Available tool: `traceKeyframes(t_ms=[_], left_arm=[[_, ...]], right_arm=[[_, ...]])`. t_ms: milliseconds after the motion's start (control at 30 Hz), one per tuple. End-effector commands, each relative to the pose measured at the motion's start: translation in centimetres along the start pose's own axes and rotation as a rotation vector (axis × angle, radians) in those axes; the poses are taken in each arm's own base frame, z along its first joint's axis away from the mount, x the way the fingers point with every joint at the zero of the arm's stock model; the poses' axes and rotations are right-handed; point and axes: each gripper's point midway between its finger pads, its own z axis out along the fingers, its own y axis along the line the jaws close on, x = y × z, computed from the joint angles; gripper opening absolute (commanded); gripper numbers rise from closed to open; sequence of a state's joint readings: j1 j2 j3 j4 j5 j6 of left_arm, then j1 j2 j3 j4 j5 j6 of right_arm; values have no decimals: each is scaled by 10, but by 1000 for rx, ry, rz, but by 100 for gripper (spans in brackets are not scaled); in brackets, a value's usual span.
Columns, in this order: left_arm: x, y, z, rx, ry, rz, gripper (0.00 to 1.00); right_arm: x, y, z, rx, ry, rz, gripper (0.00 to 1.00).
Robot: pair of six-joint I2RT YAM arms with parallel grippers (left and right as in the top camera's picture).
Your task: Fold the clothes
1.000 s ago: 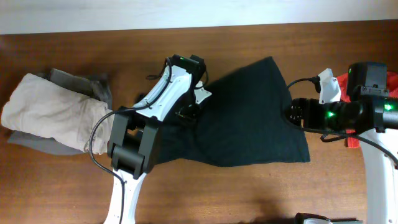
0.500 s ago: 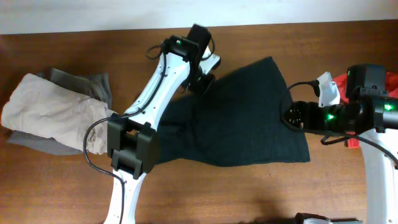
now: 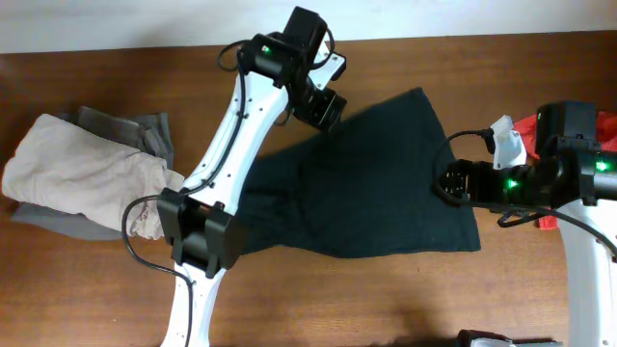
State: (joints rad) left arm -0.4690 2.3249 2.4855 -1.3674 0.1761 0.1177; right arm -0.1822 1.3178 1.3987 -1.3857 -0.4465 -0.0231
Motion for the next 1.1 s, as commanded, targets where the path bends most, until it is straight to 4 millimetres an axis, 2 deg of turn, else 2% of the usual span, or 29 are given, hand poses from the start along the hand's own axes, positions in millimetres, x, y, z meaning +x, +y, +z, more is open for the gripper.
traceKeyframes(t_ms=[0, 33, 133, 233, 400, 500, 600, 667, 800, 900, 1033, 1067], left_arm=[[-13, -2, -41, -17, -91, 65, 87], [-13, -2, -44, -17, -97, 66, 87], [-14, -3, -52, -20, -108, 66, 98], [-12, -4, -57, -21, -112, 67, 99], [-2, 10, -77, -100, -100, 21, 98], [14, 30, -110, -213, -93, -85, 92], [26, 51, -151, -340, -135, -166, 92], [35, 58, -174, -378, -156, -197, 92], [58, 65, -204, -395, -165, -284, 92], [80, 70, -217, -403, -133, -358, 91], [88, 68, -231, -395, -157, -370, 89], [89, 67, -235, -396, -167, -369, 91]], right_arm=[[3, 4, 1, -16, 10, 0, 99], [4, 4, 1, -16, 13, 1, 99], [6, 4, 1, -16, 24, 7, 99], [7, 4, 1, -15, 24, 7, 99], [7, 6, 1, -26, 26, 11, 99], [2, 16, 0, -88, 6, 0, 99], [-12, 19, 0, -106, -50, -28, 99], [-24, 19, -1, -105, -97, -52, 99], [-48, 18, 1, -104, -169, -56, 99], [-64, 9, 17, -100, -168, -56, 99], [-94, -27, 60, -14, -143, 40, 99], [-101, -35, 70, 1, -143, 59, 99]])
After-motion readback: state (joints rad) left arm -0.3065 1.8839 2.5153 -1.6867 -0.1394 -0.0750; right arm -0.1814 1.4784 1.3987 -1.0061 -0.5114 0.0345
